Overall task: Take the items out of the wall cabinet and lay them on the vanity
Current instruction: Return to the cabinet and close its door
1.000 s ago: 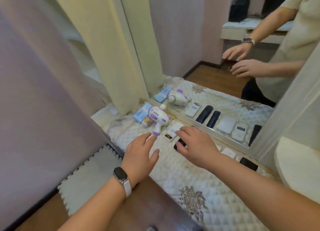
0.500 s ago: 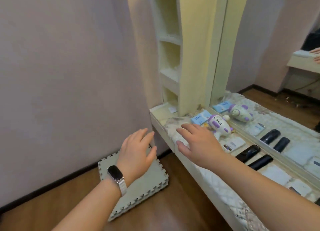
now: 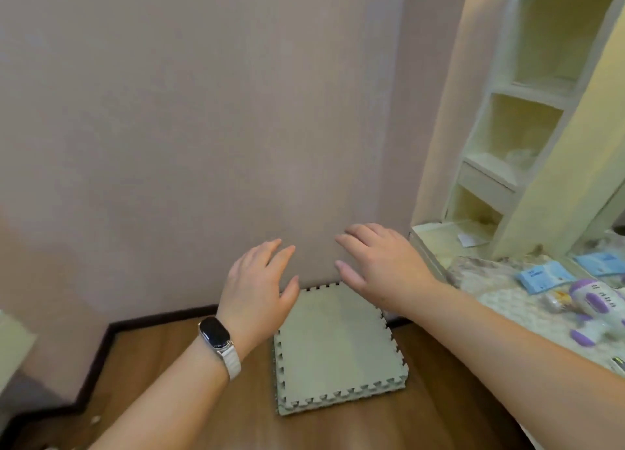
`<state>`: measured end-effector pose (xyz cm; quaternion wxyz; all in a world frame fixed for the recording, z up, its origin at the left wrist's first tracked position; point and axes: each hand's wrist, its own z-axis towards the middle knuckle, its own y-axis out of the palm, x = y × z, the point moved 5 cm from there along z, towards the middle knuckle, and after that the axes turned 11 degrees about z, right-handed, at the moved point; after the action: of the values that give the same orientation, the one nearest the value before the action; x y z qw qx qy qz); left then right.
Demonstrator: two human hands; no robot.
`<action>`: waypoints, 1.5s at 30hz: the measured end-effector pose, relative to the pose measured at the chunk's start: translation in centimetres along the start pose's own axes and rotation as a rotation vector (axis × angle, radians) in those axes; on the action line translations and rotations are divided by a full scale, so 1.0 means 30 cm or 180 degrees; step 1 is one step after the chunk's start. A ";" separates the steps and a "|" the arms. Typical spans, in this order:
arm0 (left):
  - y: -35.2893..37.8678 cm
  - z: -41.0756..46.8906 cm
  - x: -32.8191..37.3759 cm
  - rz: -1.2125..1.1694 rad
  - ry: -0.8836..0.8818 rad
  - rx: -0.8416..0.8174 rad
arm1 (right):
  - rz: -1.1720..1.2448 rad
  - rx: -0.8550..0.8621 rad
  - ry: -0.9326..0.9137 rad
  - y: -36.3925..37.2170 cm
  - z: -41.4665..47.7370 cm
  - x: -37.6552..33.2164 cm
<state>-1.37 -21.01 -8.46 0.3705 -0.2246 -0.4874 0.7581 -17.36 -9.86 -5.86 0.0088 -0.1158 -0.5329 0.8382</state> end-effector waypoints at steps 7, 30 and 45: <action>-0.037 -0.040 -0.291 0.0230 -0.0578 0.0023 | 0.0303 -0.0072 -0.0586 0.156 0.240 -0.214; -0.206 0.085 -0.800 0.1746 -0.2833 0.0001 | 0.1760 -0.0242 -0.2822 0.464 1.104 -0.623; -0.347 -0.143 -1.392 0.2018 -0.3330 0.0342 | 0.1868 -0.0260 -0.3549 0.658 1.303 -1.310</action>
<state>31.27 -48.54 -1.71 -0.1506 0.0622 -0.4751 0.8647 15.07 -58.65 -0.42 -0.5050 0.1968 -0.4350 0.7191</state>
